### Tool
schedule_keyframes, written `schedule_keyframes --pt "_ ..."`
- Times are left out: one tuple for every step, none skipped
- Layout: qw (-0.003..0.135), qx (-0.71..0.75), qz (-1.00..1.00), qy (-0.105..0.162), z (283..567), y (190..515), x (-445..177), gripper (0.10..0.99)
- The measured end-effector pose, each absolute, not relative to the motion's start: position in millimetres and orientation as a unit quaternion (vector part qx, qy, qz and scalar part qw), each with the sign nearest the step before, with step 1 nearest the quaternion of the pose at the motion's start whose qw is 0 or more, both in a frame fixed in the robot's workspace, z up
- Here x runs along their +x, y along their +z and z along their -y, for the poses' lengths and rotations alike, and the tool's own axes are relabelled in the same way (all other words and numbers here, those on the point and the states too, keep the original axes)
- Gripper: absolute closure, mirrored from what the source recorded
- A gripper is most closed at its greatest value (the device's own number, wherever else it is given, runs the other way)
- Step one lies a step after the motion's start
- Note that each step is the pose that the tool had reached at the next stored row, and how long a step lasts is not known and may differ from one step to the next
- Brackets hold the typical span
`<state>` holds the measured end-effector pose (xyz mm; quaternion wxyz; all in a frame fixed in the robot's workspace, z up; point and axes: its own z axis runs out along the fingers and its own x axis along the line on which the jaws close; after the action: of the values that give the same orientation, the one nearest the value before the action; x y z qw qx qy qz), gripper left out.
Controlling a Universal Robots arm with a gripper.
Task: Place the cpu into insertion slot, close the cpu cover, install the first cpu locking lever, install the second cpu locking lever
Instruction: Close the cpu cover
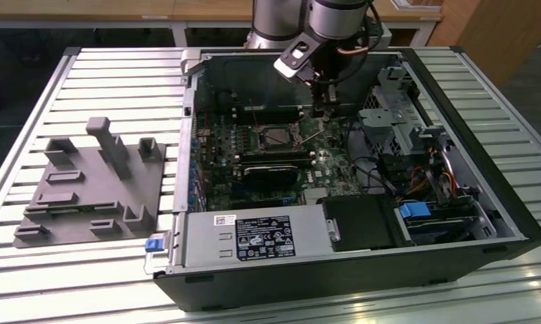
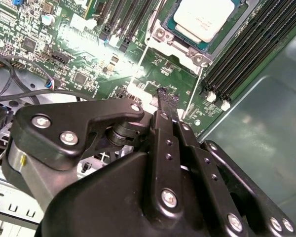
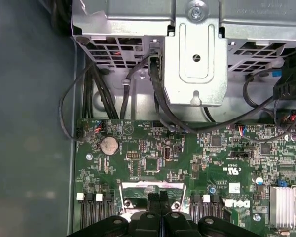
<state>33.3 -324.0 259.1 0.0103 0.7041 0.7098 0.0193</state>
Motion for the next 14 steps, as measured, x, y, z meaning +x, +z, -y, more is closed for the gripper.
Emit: schedule_keyframes --pt "0.01 0.704 -0.71 0.019 324.0 259.1 33.8 0.98" --pt "0.01 0.704 -0.71 0.019 324.0 259.1 34.5 0.98" --pt "0.01 0.704 -0.71 0.019 324.0 259.1 35.1 0.98" --pt "0.01 0.704 -0.71 0.019 324.0 259.0 35.8 0.98" --pt "0.01 0.704 -0.71 0.019 324.0 259.0 36.5 0.98" --pt "0.01 0.704 -0.71 0.019 324.0 259.0 37.2 0.98" --pt "0.01 0.704 -0.71 0.019 324.1 258.9 38.5 0.98" --pt "0.01 0.704 -0.71 0.019 324.0 258.8 40.2 0.98" --pt "0.01 0.704 -0.71 0.019 324.0 258.8 41.2 0.98" --pt "0.01 0.704 -0.71 0.019 324.0 258.7 41.6 0.98" --pt "0.01 0.704 -0.71 0.019 324.0 258.8 41.8 0.98" --pt "0.01 0.704 -0.71 0.019 324.0 258.7 42.0 0.98" --pt "0.01 0.704 -0.71 0.019 324.0 258.7 42.2 0.98" --pt "0.01 0.704 -0.71 0.019 324.0 258.6 42.3 0.98"
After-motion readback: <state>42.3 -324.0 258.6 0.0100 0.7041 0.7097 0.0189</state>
